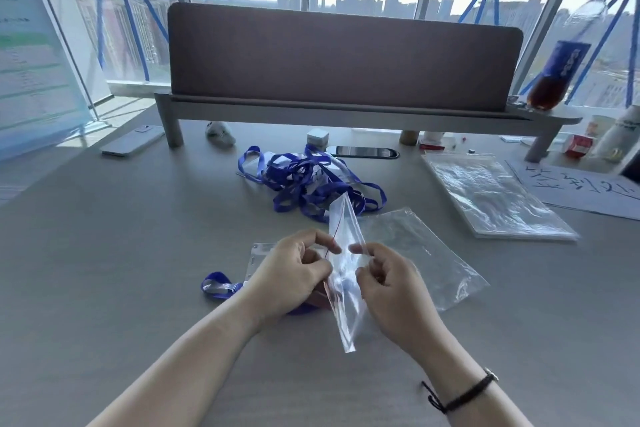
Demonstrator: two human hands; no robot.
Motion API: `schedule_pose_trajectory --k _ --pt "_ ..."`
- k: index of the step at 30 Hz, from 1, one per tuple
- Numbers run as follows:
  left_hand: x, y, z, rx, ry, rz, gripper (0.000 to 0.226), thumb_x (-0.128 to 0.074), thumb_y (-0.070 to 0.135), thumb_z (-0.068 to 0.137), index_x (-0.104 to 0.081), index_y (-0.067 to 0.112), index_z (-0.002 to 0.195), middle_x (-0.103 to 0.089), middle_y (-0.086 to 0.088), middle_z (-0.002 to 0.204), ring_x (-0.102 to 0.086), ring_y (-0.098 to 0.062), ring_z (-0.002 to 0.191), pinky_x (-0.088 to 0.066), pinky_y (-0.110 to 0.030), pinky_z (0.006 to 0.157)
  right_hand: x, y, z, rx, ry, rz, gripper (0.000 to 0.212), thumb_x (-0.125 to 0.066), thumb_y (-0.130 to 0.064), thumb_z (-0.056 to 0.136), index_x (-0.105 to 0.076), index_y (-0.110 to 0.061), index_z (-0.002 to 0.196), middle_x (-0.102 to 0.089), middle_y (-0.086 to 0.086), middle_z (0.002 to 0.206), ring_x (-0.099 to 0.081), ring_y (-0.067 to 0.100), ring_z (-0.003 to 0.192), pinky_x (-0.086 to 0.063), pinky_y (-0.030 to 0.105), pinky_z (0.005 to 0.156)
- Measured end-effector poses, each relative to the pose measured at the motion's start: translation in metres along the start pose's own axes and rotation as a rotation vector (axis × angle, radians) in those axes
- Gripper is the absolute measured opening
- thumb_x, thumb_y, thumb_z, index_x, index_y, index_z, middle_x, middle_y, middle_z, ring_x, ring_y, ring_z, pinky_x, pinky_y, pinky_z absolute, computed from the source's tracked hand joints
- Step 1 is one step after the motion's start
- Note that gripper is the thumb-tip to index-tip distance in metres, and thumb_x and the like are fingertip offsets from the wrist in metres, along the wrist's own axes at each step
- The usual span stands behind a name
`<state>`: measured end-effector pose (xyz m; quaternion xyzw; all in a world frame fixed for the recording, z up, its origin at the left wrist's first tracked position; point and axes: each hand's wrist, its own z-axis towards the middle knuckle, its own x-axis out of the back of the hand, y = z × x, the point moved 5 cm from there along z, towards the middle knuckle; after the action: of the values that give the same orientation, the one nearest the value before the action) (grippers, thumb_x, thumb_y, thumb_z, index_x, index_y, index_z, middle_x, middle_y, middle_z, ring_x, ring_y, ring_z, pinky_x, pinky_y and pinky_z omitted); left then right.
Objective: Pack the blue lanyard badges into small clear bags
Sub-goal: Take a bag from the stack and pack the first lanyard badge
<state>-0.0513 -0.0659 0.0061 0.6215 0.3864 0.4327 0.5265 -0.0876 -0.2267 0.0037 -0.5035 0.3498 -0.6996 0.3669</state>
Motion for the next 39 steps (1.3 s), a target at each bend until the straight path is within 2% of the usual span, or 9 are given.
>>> schedule_pose_trajectory --k 2,10,13,16,20,23,33,36,39 --pt "0.007 0.005 -0.002 -0.029 0.014 0.070 0.023 -0.055 0.003 0.090 -0.067 0.023 0.091 -0.041 0.002 0.061 -0.056 -0.049 0.066 -0.062 -0.054 0.071 0.014 0.004 0.003 -0.014 0.095 0.050 0.036 -0.057 0.001 0.088 -0.072 -0.029 0.102 -0.038 -0.009 0.050 -0.033 0.006 0.044 -0.031 0.017 0.046" --pt "0.041 0.009 -0.001 -0.082 0.155 0.262 0.021 -0.056 0.001 0.094 -0.069 0.017 0.095 -0.055 0.009 0.055 -0.075 -0.016 0.071 -0.064 -0.041 0.069 0.057 -0.028 -0.001 0.140 0.408 0.266 0.031 -0.062 0.004 0.088 -0.075 -0.024 0.085 -0.043 0.022 0.054 -0.035 0.020 0.047 -0.032 0.024 0.045" --pt "0.045 0.006 0.002 -0.133 0.142 0.374 0.015 -0.067 0.018 0.093 -0.074 0.030 0.086 -0.072 0.007 0.075 -0.072 -0.018 0.079 -0.060 -0.032 0.062 0.052 -0.040 -0.004 0.212 0.433 0.319 0.025 -0.067 0.003 0.088 -0.074 -0.021 0.082 -0.040 0.014 0.052 -0.034 0.020 0.045 -0.031 0.024 0.041" --pt "0.047 0.006 0.001 -0.155 0.112 0.519 0.004 -0.074 0.039 0.087 -0.075 0.037 0.090 -0.073 0.013 0.084 -0.064 0.000 0.076 -0.051 -0.022 0.074 0.041 -0.033 0.003 0.165 0.391 0.288 0.018 -0.069 -0.004 0.087 -0.075 -0.021 0.084 -0.047 0.017 0.052 -0.040 0.031 0.041 -0.038 0.035 0.042" --pt "0.052 0.009 -0.013 -0.109 -0.169 0.847 0.058 -0.082 0.060 0.068 -0.063 0.045 0.121 -0.059 0.030 0.111 -0.050 0.015 0.102 -0.041 -0.015 0.090 0.033 -0.015 0.012 0.037 0.353 0.280 0.016 -0.067 -0.005 0.089 -0.074 -0.019 0.086 -0.052 0.006 0.047 -0.046 0.018 0.035 -0.042 0.027 0.043" --pt "0.060 0.008 -0.022 -0.067 -0.273 1.027 0.060 -0.082 0.047 0.071 -0.060 0.044 0.126 -0.057 0.026 0.114 -0.053 0.006 0.106 -0.044 -0.020 0.097 0.029 -0.005 0.013 0.006 0.345 0.277 0.016 -0.066 -0.003 0.090 -0.073 -0.018 0.088 -0.053 0.005 0.048 -0.047 0.017 0.036 -0.042 0.024 0.041" --pt "0.061 0.013 -0.007 -0.100 -0.250 1.184 0.034 -0.055 0.013 0.086 -0.074 0.029 0.110 -0.065 0.011 0.093 -0.058 -0.010 0.086 -0.050 -0.027 0.083 0.025 0.008 0.011 -0.022 0.362 0.280 0.014 -0.068 -0.007 0.091 -0.073 -0.019 0.084 -0.055 0.005 0.049 -0.046 0.016 0.040 -0.038 0.024 0.041" --pt "0.065 0.014 -0.006 -0.133 -0.164 1.100 0.036 -0.053 0.007 0.086 -0.077 0.029 0.102 -0.070 0.011 0.095 -0.060 -0.004 0.086 -0.049 -0.023 0.082 0.025 0.016 0.008 -0.028 0.381 0.276 0.017 -0.069 -0.008 0.091 -0.073 -0.022 0.083 -0.057 0.007 0.051 -0.047 0.020 0.041 -0.041 0.027 0.045" --pt "0.077 0.014 -0.003 -0.102 0.020 0.759 0.039 -0.048 -0.001 0.089 -0.077 0.024 0.084 -0.073 0.005 0.074 -0.062 -0.006 0.061 -0.051 -0.021 0.062 0.027 0.020 0.008 -0.035 0.399 0.287 0.017 -0.068 -0.006 0.090 -0.074 -0.021 0.083 -0.057 0.002 0.050 -0.047 0.017 0.038 -0.040 0.025 0.041"
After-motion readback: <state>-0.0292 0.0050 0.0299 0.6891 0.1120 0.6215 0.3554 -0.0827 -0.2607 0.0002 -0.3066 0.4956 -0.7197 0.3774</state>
